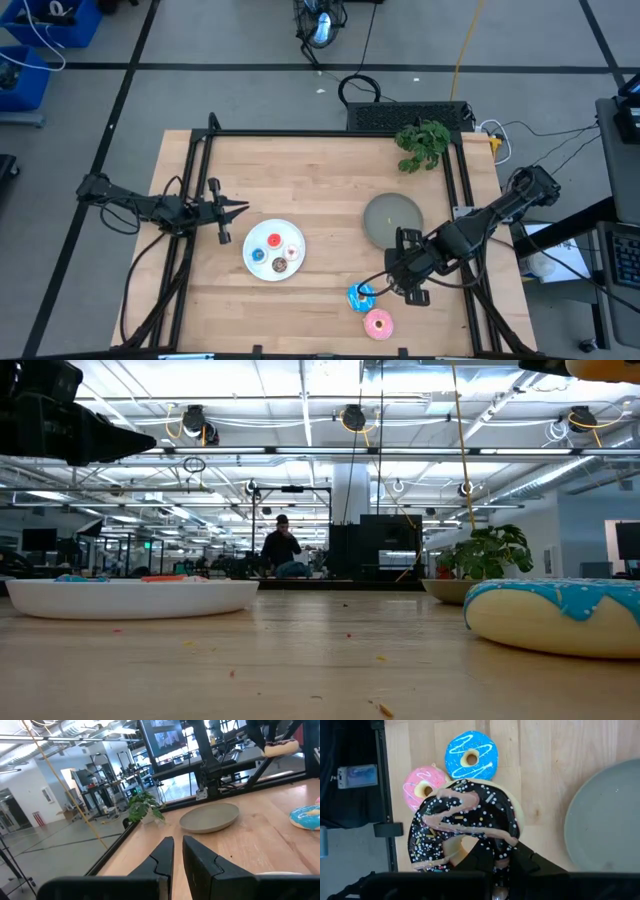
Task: Pick & Place donuts
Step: Put the big black donut on the gray plate
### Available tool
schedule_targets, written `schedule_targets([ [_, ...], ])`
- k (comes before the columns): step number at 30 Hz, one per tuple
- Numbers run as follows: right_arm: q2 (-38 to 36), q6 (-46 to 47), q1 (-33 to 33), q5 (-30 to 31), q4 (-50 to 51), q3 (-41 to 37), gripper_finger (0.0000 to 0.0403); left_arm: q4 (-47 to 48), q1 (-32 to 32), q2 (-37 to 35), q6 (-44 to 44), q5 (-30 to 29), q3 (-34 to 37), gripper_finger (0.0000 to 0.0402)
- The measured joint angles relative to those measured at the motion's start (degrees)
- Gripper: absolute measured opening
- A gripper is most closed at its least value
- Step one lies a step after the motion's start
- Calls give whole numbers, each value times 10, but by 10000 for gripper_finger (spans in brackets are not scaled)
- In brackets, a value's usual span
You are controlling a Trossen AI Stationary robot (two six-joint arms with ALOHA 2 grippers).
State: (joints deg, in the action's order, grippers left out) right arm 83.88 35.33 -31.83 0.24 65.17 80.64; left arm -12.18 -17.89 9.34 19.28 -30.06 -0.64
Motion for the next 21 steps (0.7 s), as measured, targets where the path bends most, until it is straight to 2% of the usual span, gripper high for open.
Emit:
schedule_targets([
  [12, 0, 41, 4, 10, 0, 0, 13, 0, 0, 0, 0, 0, 0, 47],
  [17, 0, 46, 25, 13, 7, 0, 13, 0, 0, 0, 0, 0, 0, 47],
  [21, 0, 23, 68, 35, 14, 0, 13, 0, 0, 0, 0, 0, 0, 47],
])
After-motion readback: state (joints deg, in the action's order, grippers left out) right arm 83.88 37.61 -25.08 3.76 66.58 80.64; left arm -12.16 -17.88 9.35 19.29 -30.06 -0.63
